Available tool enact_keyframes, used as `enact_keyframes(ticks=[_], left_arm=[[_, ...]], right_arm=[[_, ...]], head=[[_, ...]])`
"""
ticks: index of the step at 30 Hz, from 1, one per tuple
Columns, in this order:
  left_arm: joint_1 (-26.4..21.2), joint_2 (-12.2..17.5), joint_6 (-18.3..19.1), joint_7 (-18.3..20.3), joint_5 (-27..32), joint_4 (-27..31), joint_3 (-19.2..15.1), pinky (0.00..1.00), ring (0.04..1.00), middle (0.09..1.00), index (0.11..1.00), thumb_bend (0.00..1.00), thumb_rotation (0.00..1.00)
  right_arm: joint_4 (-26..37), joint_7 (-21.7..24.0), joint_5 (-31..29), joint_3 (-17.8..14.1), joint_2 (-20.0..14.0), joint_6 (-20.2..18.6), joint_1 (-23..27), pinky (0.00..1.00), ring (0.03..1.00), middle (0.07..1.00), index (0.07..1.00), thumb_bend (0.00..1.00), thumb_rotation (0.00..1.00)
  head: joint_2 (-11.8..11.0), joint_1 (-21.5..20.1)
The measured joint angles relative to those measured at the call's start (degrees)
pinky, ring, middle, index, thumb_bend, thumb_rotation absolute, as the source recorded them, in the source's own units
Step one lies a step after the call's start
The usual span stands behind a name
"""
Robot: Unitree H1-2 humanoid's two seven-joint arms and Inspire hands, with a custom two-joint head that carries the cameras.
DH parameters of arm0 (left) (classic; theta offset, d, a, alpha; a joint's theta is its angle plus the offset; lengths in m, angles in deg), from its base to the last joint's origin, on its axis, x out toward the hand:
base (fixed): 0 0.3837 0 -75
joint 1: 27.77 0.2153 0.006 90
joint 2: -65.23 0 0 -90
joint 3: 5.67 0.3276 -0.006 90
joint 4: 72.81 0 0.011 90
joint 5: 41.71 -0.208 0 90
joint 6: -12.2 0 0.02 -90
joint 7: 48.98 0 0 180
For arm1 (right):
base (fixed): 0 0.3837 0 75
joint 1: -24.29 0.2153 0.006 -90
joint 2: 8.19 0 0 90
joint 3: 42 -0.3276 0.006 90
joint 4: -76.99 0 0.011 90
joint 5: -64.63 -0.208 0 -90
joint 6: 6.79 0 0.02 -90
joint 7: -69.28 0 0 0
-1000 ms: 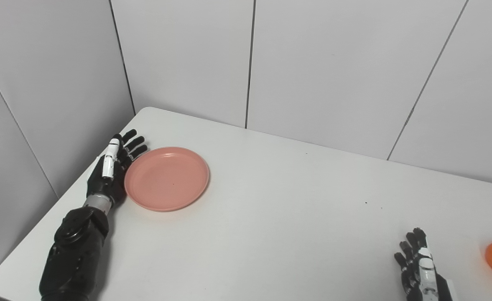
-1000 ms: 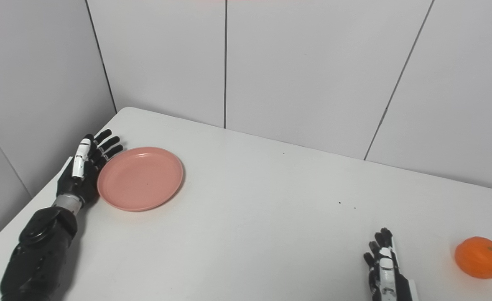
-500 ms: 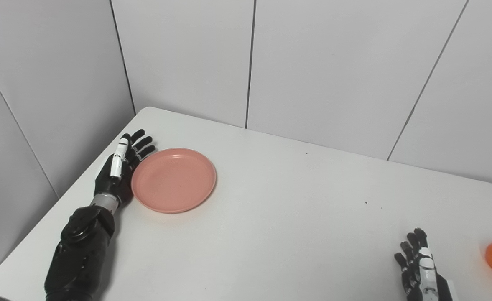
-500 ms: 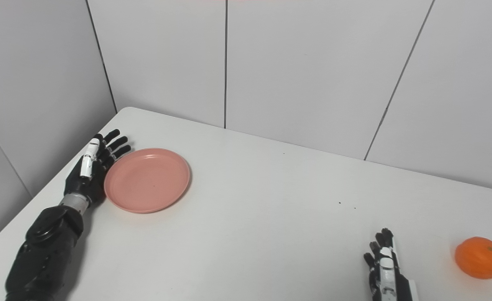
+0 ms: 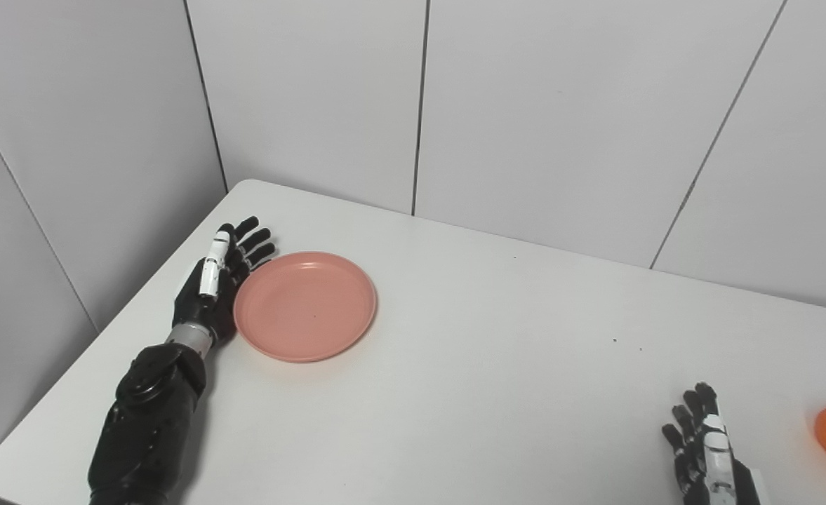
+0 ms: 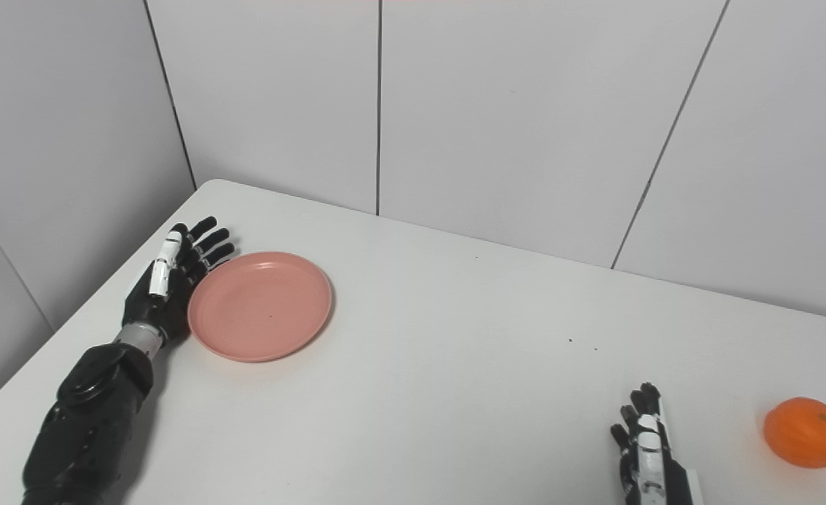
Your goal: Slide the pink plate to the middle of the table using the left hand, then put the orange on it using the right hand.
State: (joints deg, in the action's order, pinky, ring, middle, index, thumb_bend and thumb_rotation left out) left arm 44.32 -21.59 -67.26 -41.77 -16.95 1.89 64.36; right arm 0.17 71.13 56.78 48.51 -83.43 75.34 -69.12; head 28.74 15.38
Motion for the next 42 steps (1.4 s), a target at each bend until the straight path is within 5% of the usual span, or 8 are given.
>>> enact_keyframes(ticks=[42], left_arm=[[0.49,-7.4,9.09,-1.22,-2.85,9.71,9.53,0.82,0.838,0.849,0.828,0.37,1.0]], right_arm=[[0.38,-0.41,1.92,0.28,1.12,-0.37,-0.04,1.0,0.998,1.0,1.0,0.19,1.0]], head=[[1.76,-2.28]])
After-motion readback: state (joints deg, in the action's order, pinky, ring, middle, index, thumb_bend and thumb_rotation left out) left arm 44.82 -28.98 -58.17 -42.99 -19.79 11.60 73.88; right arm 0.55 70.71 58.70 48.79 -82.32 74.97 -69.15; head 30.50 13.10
